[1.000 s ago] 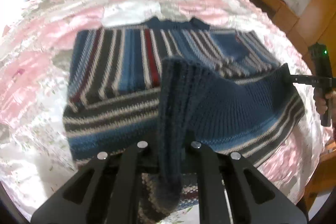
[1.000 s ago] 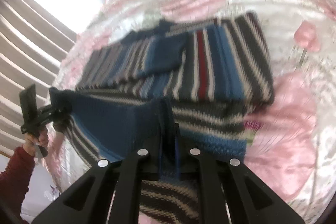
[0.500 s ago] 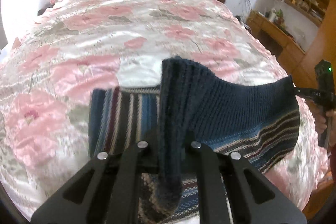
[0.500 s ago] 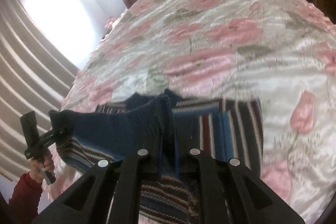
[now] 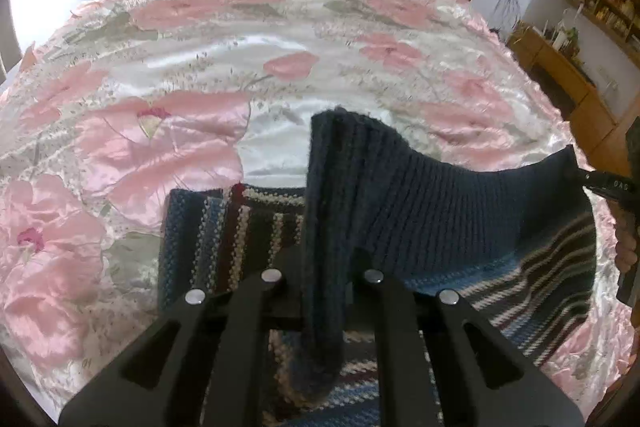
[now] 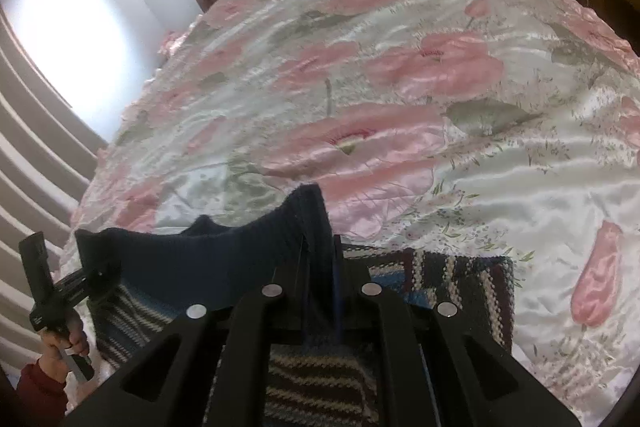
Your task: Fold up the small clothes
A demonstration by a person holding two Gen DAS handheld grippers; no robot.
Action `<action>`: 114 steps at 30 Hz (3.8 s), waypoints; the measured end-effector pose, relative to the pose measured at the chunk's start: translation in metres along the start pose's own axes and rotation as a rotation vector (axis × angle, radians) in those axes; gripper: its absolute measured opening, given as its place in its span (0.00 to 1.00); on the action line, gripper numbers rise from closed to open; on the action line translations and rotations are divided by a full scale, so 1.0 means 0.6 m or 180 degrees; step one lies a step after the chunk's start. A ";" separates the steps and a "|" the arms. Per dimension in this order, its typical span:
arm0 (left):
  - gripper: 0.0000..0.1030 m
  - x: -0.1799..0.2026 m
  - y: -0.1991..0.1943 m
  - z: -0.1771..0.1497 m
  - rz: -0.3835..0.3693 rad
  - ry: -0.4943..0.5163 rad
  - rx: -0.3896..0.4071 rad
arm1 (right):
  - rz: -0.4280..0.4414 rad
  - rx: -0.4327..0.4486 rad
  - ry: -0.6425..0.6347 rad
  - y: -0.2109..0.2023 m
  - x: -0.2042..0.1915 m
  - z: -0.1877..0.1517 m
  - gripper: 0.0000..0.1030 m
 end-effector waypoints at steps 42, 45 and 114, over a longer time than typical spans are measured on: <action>0.53 -0.076 -0.147 -0.226 0.0274 -0.0058 -0.0331 | 0.0141 -0.0615 -0.0111 -0.161 0.089 -0.301 0.41; 0.53 -0.067 -0.127 -0.241 0.0287 -0.0108 -0.0404 | 0.0213 -0.0655 -0.0059 -0.146 0.089 -0.314 0.42; 0.52 0.006 -0.020 -0.202 0.0209 0.0037 -0.0503 | 0.0209 -0.0858 0.0610 -0.020 0.139 -0.275 0.38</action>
Point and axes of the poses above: each gripper's, at about its wrist camera, not at the fingertips, and y roughly the way its jaws point, x to its right, z to its top, the point moved 10 cm from there along y, roughly the way its jaws point, and after that the axes turned 4 degrees about -y, right-handed, at the moved point
